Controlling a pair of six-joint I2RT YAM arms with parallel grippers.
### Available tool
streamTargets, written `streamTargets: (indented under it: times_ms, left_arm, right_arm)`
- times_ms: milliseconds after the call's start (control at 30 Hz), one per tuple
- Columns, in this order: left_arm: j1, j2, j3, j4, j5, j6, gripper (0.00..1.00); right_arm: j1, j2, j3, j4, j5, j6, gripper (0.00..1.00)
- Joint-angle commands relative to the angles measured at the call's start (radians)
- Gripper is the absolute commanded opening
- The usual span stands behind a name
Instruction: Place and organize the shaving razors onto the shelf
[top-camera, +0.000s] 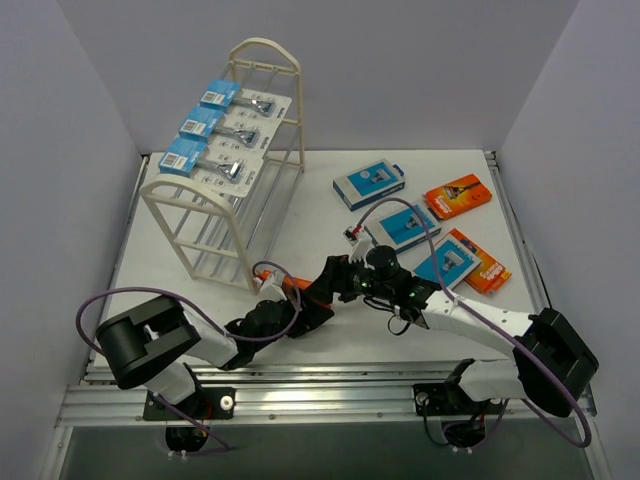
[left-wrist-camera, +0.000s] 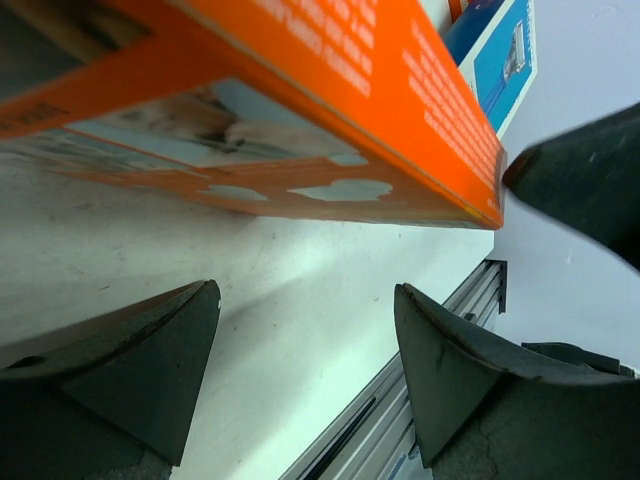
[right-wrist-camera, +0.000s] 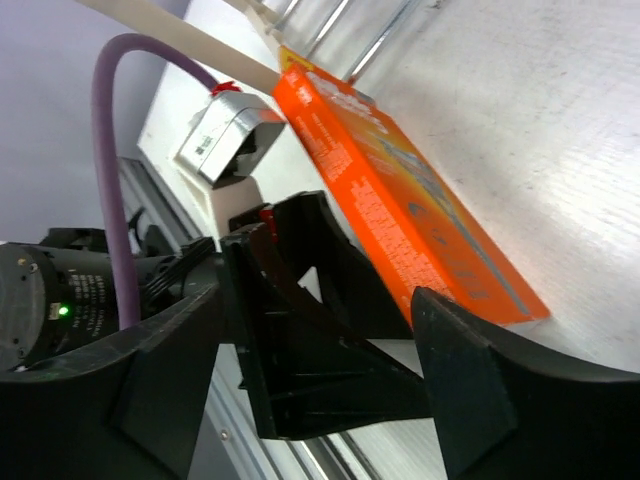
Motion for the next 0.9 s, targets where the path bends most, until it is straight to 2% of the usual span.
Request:
streamTargets:
  times_ms: [0,100,267,433,633,867]
  left_arm:
    - [-0.002,0.015,-0.062,-0.279,-0.002,0.038,0.82]
    - [-0.002,-0.017,-0.068,-0.3,0.0,0.044,0.82]
    - [-0.015,-0.126,-0.066,-0.4,-0.014,0.052,0.82]
    - [-0.022,-0.295,-0.05,-0.581,-0.028,0.075,0.82]
    - [-0.033,-0.525,-0.028,-0.866,-0.063,0.086,0.87]
    - [-0.038,-0.741,-0.017,-1.064,-0.094,0.09,0.9]
  right_arm:
    - [0.002,-0.038,0.101,-0.199,0.077,-0.129,0.72]
    - [-0.011,-0.026,0.16,-0.291,0.113,-0.213,0.76]
    - [-0.028,-0.017,0.227,-0.33,0.116,-0.261,0.78]
    - [-0.061,0.014,0.267,-0.368,0.113,-0.322,0.79]
    - [-0.084,0.084,0.295,-0.379,0.009,-0.407,0.79]
    - [-0.066,0.109,0.297,-0.339,-0.068,-0.439,0.84]
